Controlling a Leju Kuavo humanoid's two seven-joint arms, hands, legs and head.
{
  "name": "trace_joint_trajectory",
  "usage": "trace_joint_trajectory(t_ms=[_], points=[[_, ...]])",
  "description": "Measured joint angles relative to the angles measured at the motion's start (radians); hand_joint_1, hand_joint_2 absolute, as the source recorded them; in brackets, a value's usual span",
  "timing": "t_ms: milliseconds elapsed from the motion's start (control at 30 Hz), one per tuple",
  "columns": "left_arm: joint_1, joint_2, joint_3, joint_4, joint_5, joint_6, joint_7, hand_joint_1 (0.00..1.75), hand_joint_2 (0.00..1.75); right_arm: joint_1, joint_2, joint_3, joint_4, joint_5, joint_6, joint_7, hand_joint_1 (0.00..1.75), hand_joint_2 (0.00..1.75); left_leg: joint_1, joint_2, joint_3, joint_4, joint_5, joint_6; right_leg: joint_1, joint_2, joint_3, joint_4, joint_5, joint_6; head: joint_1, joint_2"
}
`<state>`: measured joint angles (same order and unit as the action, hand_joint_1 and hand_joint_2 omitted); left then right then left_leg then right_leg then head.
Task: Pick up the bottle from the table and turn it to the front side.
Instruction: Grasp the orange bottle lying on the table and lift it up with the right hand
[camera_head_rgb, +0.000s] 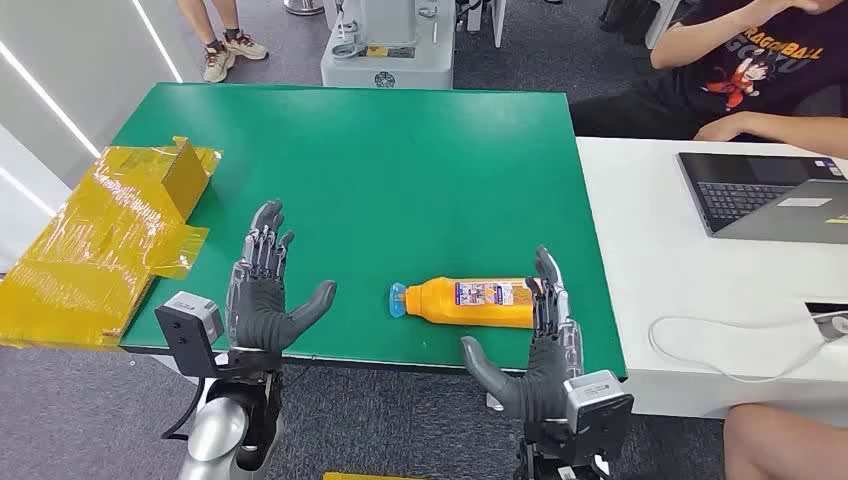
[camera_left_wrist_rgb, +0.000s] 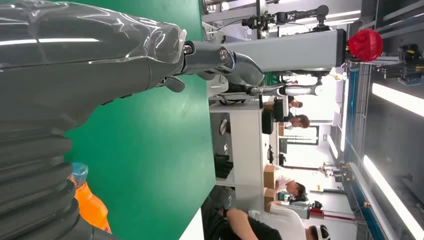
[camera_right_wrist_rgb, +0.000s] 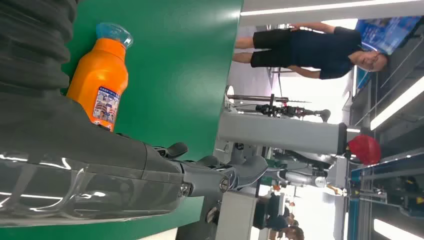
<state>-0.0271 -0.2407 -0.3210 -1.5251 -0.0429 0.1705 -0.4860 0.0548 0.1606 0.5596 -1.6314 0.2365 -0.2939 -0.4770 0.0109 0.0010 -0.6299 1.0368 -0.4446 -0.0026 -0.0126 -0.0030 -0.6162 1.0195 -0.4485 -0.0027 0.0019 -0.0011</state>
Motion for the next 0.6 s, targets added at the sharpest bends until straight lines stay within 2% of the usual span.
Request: trace_joint_trajectory(t_ms=[67,133,233,333,600], points=[[0.000,0.000,0.001,0.000,-0.001,-0.003,-0.001,0.00,1.75,0.000,0.000,-0.002,0.001,0.025,0.006,0.003,0.00,1.75,0.000,0.000,0.000,0.000,0.000,0.000,0.000,0.000,0.000,0.000,0.000,0.000,0.000,0.000],[-0.002,-0.001,0.001,0.002,-0.003,-0.012,-0.006,0.00,1.75,-0.007,0.000,-0.013,0.002,0.108,0.028,0.022,0.00,1.75,0.000,0.000,0.000,0.000,0.000,0.000,0.000,0.000,0.000,0.000,0.000,0.000,0.000,0.000],[-0.012,-0.001,0.001,0.012,-0.003,-0.038,-0.021,0.00,1.75,-0.060,-0.017,-0.048,0.012,0.289,0.125,0.075,0.00,1.75,0.000,0.001,0.000,0.000,0.000,0.000,0.000,0.001,0.000,0.000,0.001,0.000,0.000,0.000],[-0.026,-0.002,0.001,0.022,0.000,-0.051,-0.028,0.00,1.75,-0.125,-0.048,-0.087,0.044,0.353,0.199,0.089,0.00,1.75,0.000,0.000,0.000,0.000,0.001,0.001,0.000,0.000,0.001,0.000,0.001,0.001,0.000,0.000],[-0.080,-0.001,0.001,0.052,0.028,-0.083,-0.027,0.00,1.75,-0.392,-0.187,-0.108,0.268,0.436,0.332,0.094,0.00,1.75,0.000,0.001,0.000,0.002,0.003,0.003,0.000,0.001,0.001,0.000,0.005,0.001,0.000,0.000]])
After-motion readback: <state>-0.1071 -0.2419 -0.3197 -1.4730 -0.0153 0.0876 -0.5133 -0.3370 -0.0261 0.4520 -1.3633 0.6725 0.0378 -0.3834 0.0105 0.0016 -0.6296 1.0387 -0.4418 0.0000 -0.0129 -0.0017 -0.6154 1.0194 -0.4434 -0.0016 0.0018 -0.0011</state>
